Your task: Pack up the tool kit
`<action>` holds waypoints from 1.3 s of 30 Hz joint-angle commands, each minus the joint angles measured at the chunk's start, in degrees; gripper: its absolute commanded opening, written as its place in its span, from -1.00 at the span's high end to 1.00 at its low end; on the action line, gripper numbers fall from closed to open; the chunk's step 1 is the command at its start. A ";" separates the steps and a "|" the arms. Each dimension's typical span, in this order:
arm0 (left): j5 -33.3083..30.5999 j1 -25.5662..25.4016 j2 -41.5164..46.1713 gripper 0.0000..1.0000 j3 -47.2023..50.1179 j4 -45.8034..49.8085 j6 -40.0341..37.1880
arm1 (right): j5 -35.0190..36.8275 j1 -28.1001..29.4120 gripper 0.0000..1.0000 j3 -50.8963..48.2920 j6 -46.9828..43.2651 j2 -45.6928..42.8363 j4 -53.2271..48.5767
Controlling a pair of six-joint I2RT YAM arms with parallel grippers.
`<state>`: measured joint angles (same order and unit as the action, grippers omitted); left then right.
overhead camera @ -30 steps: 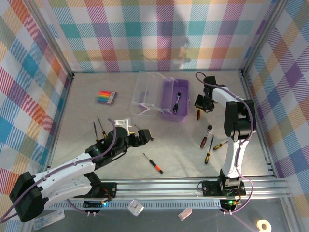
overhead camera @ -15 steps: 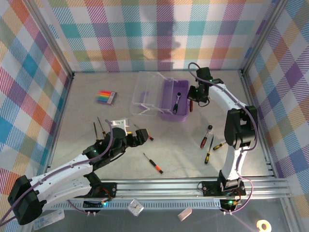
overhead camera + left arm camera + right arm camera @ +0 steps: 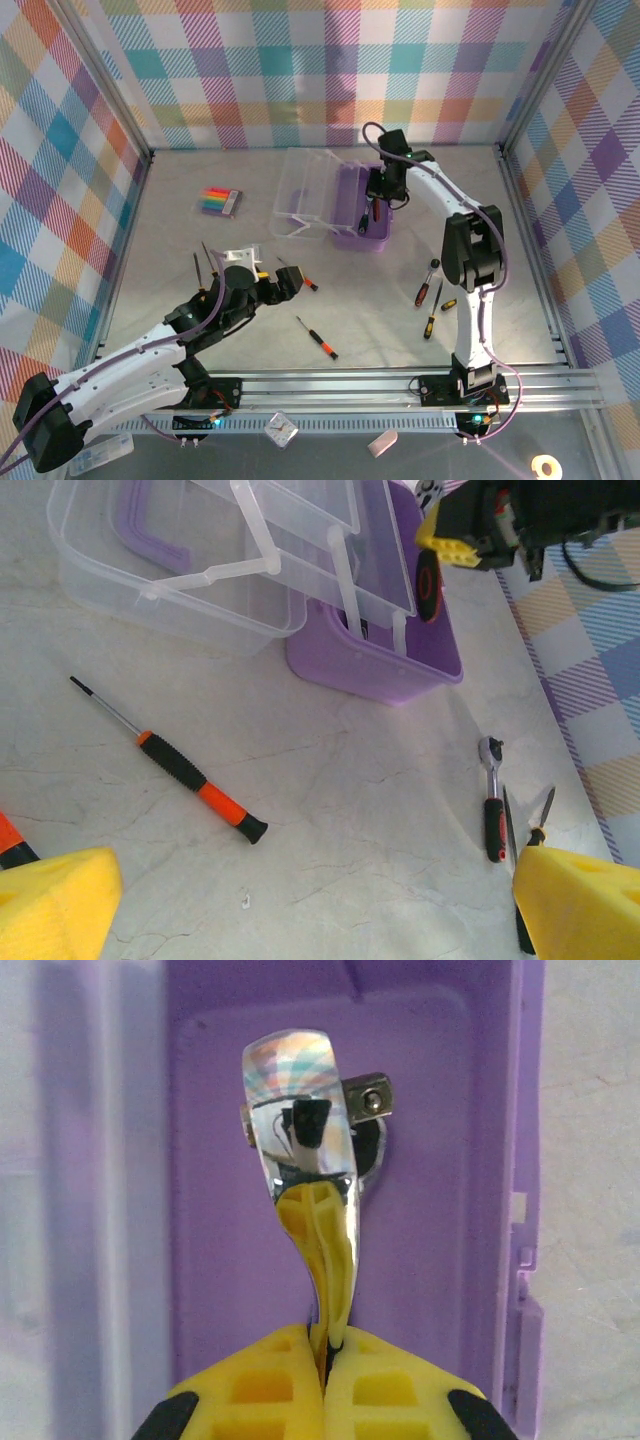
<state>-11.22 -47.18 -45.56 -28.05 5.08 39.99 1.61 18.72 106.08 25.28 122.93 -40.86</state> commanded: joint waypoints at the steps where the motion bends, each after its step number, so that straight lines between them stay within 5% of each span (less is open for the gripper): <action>1: -0.72 -0.69 0.79 -0.99 0.02 1.18 -1.30 | 2.97 0.08 0.93 1.51 0.73 1.04 -2.30; 17: -1.16 -0.68 0.12 -0.99 -0.19 1.14 -2.08 | 4.79 0.14 0.89 4.61 4.00 8.01 -3.72; 25: -1.30 -0.65 0.73 -0.99 -0.36 2.00 -2.28 | 5.69 0.05 0.70 7.30 6.64 9.58 -6.12; 31: -1.60 -0.63 1.74 -0.99 -0.76 3.07 -2.46 | 5.81 0.16 0.51 8.12 7.52 7.68 -6.84; 39: -1.31 -0.69 2.19 -0.99 -2.00 4.32 -2.47 | 6.41 0.23 0.50 7.46 7.08 0.58 -6.40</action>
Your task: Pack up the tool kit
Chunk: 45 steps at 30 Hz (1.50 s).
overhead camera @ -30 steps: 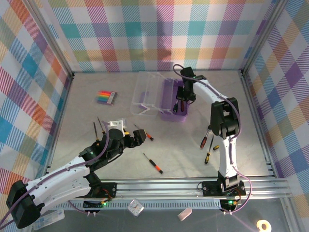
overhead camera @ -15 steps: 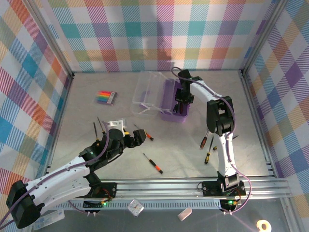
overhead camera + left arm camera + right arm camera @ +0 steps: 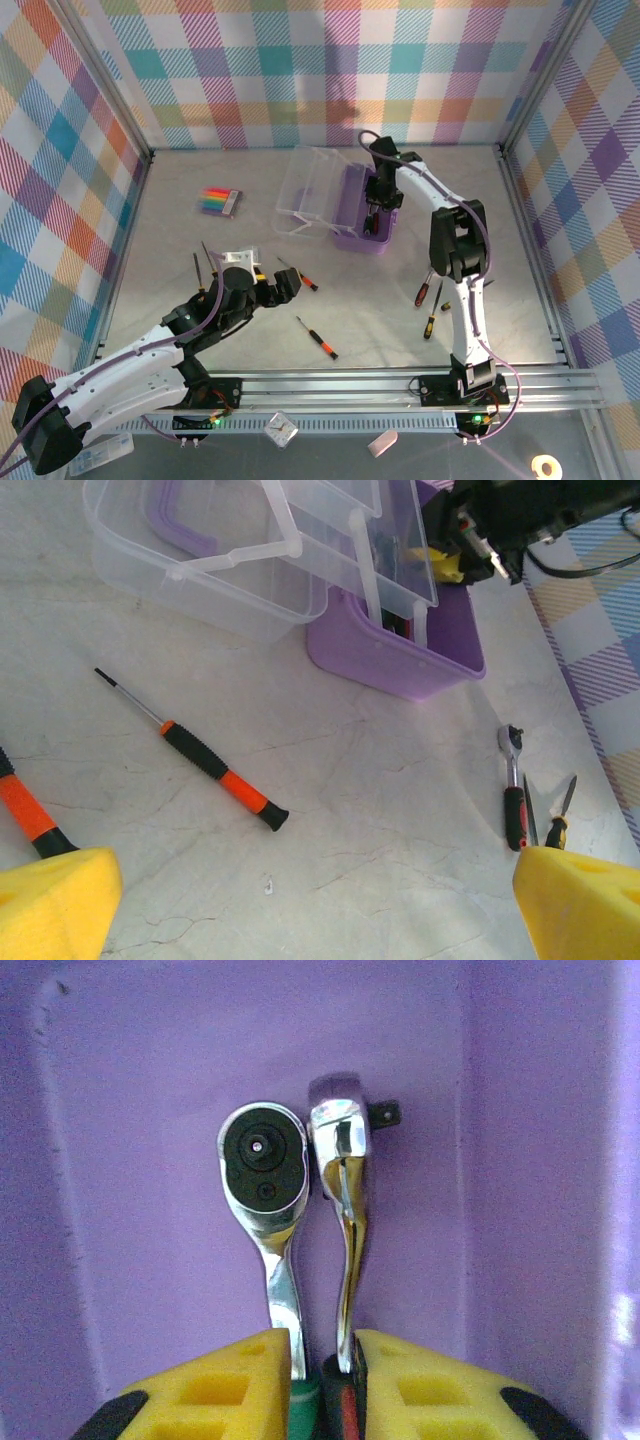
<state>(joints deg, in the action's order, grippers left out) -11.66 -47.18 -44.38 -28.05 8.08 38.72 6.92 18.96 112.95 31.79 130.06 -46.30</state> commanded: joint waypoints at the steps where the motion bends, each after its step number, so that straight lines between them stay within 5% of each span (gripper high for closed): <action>1: -0.86 -0.67 1.05 -0.99 -2.09 1.45 -1.11 | 1.01 -0.04 0.50 0.08 0.38 -7.66 -0.82; 6: -1.25 -0.72 1.33 -0.99 -2.77 3.17 -0.84 | 0.74 0.56 0.50 -8.80 -1.00 -17.62 2.04; 20: -3.58 -0.66 5.56 -0.99 -1.48 12.33 2.40 | 10.98 0.04 0.34 -57.32 1.90 -52.46 10.44; 34: -8.98 -0.64 13.53 -0.99 2.23 14.82 12.46 | 6.12 -5.98 0.31 -63.39 5.04 -48.45 10.77; 45: -5.52 -0.64 7.02 -0.99 2.11 8.59 13.60 | 3.14 -6.53 0.39 -65.25 5.94 -42.08 14.66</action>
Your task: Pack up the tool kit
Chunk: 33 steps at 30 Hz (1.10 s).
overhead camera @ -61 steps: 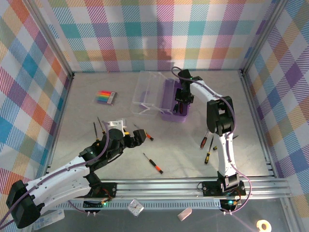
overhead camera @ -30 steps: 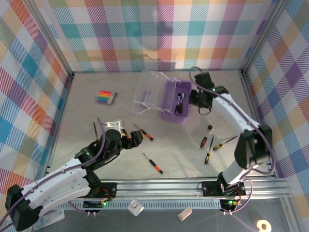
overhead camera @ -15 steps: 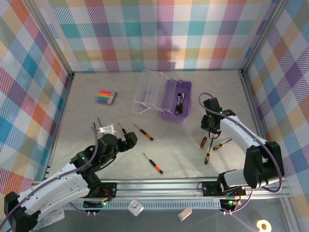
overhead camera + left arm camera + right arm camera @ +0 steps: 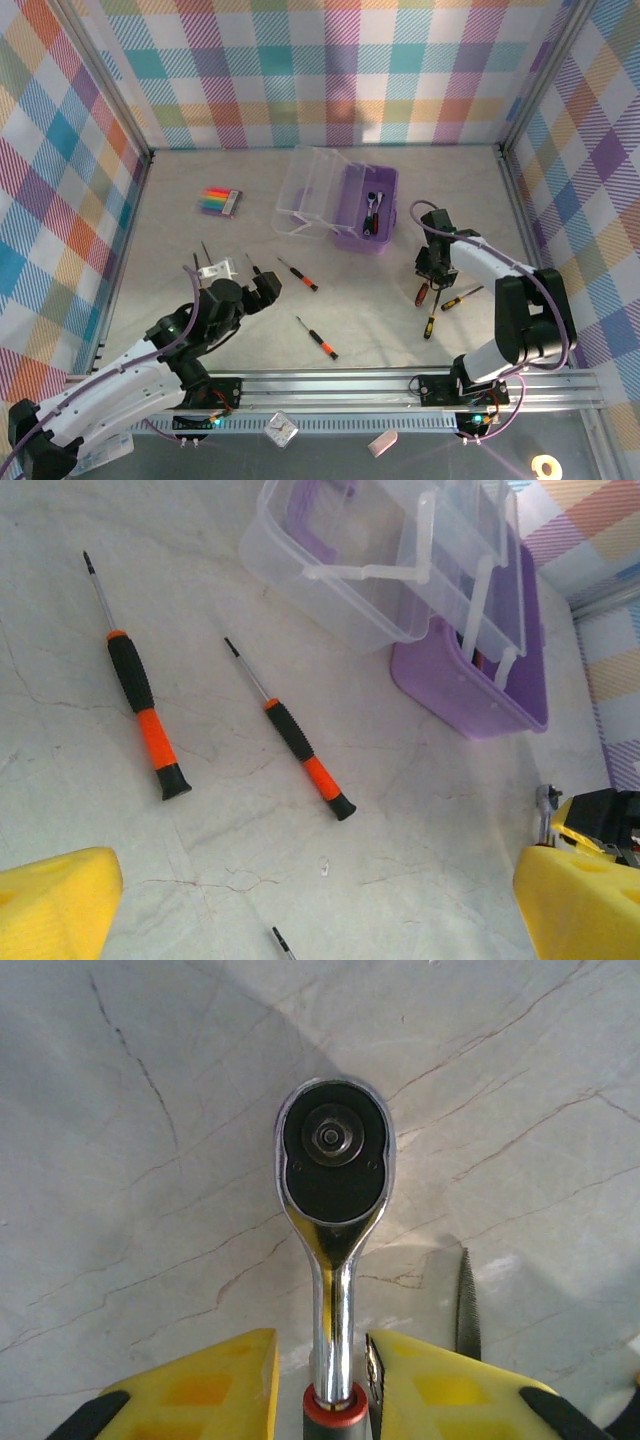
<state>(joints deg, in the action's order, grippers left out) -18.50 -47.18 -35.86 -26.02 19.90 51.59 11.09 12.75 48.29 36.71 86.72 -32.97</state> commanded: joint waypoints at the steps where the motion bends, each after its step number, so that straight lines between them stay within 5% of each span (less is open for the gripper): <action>1: 1.76 -0.64 -2.38 -0.99 -0.14 -3.46 0.55 | -0.90 -0.45 0.39 -0.78 1.08 1.70 1.51; 13: 4.74 -0.67 -8.00 -0.99 -2.09 -8.53 -1.32 | -4.18 -1.86 0.50 -1.05 -0.43 7.13 4.95; 19: 4.11 -0.63 -7.91 -0.99 -2.29 -8.34 -2.11 | -5.88 -1.85 0.70 -1.43 -2.34 3.95 5.92; 33: 4.15 -0.68 -8.80 -0.99 -2.81 -8.00 -1.86 | -5.81 -0.67 0.77 -1.37 -3.22 -4.39 4.54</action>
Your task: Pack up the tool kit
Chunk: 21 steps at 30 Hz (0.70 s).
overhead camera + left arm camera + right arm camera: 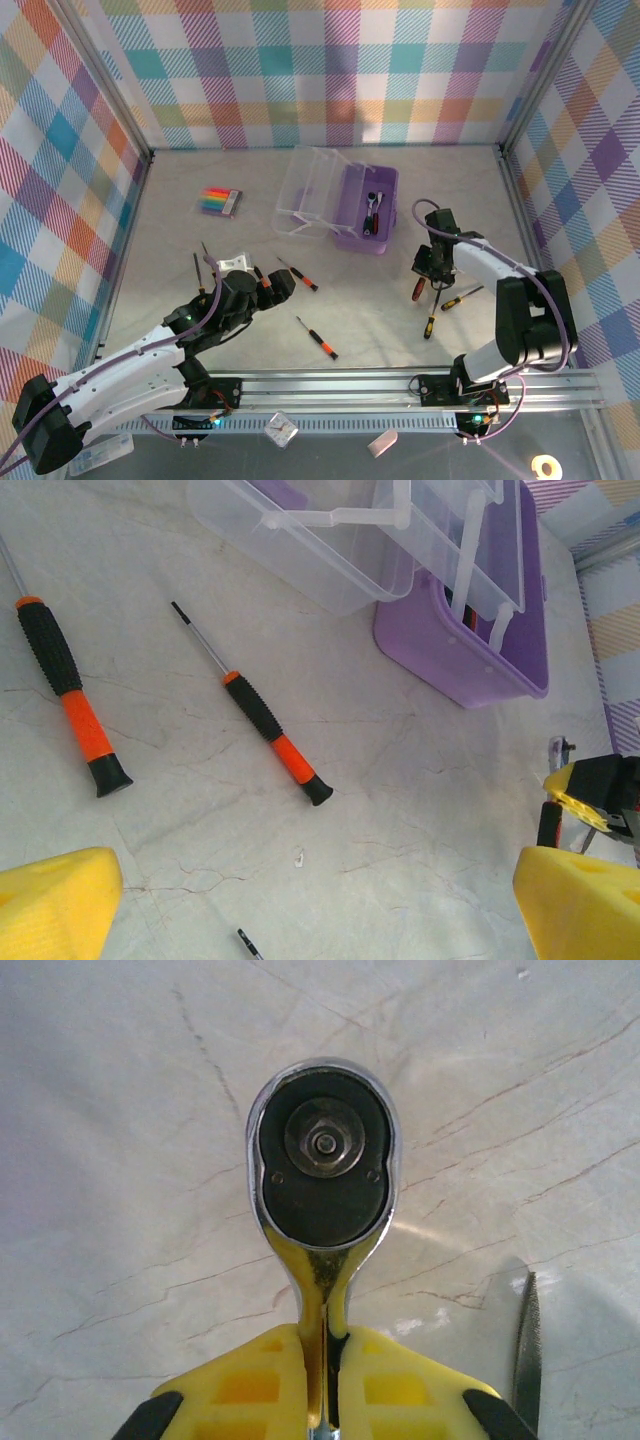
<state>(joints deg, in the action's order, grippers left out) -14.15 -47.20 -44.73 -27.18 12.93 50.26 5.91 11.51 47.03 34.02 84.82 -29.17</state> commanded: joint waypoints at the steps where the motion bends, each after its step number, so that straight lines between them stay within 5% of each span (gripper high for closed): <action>1: -0.41 -0.68 0.18 -0.99 -1.65 -0.82 -0.47 | -0.79 0.66 0.77 0.36 -0.63 -3.09 0.41; 11: -1.18 -0.61 1.36 -0.99 -1.43 0.42 0.36 | -3.51 2.39 0.77 11.90 -1.31 -2.52 -3.06; 21: -1.33 -0.66 2.35 -0.99 -2.53 2.48 -0.26 | -10.31 4.63 0.78 31.71 -2.60 13.74 -1.83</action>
<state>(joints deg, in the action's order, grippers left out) -14.63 -47.20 -43.64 -27.59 14.09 50.30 -0.84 15.79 74.11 32.58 95.07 -31.99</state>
